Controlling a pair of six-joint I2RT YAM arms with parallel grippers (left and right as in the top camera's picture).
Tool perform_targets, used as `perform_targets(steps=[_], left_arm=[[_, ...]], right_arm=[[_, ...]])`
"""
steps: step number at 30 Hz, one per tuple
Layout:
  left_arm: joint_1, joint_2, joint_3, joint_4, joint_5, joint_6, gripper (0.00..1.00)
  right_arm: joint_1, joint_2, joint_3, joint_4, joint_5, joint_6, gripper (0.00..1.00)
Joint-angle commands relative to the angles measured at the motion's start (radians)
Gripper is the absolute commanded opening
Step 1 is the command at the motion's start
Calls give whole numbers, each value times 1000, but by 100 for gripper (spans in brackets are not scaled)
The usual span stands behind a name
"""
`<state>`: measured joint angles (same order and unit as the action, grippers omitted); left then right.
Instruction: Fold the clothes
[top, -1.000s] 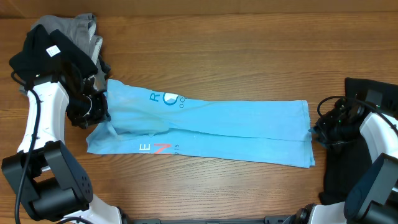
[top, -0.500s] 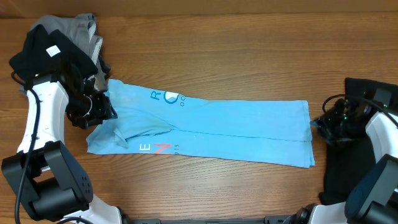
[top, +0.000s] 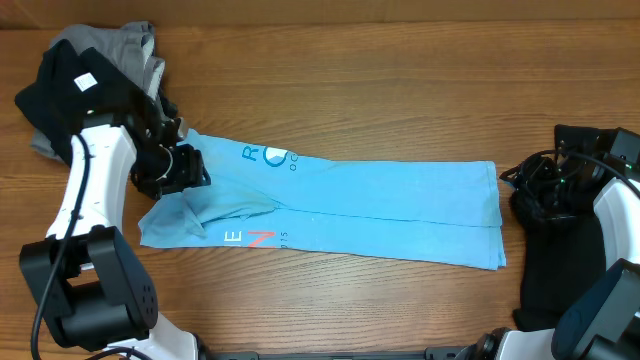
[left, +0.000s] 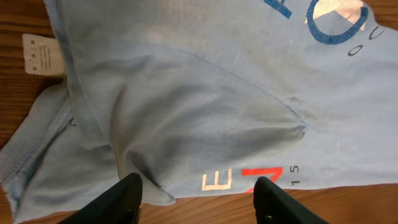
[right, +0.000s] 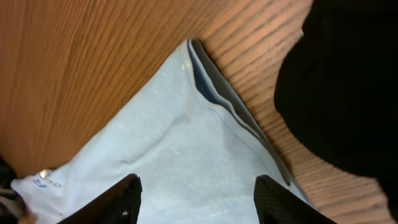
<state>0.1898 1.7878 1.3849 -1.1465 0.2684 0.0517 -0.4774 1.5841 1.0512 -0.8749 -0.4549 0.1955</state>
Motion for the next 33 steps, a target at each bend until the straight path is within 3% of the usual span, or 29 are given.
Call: perform_targets(steps=[1, 5, 9, 15, 24, 30, 33], left_arm=[[-8, -15, 24, 4, -89, -15, 63], [-7, -15, 24, 3, -92, -22, 63], [-7, -15, 24, 8, -92, -22, 64], [-7, -15, 24, 9, -92, -22, 65], [-7, -15, 24, 25, -92, -23, 67], [-7, -15, 24, 25, -92, -23, 67], [-7, -15, 24, 24, -92, -22, 67]], right_arm=[[-1, -9, 22, 13, 42, -96, 65], [-1, 66, 22, 7, 90, -109, 64], [6, 146, 22, -10, -12, -196, 64], [-8, 201, 21, -26, 122, -172, 64], [14, 252, -18, 10, 46, -203, 63], [70, 279, -18, 2, 42, -203, 59], [90, 279, -18, 2, 16, -197, 51]])
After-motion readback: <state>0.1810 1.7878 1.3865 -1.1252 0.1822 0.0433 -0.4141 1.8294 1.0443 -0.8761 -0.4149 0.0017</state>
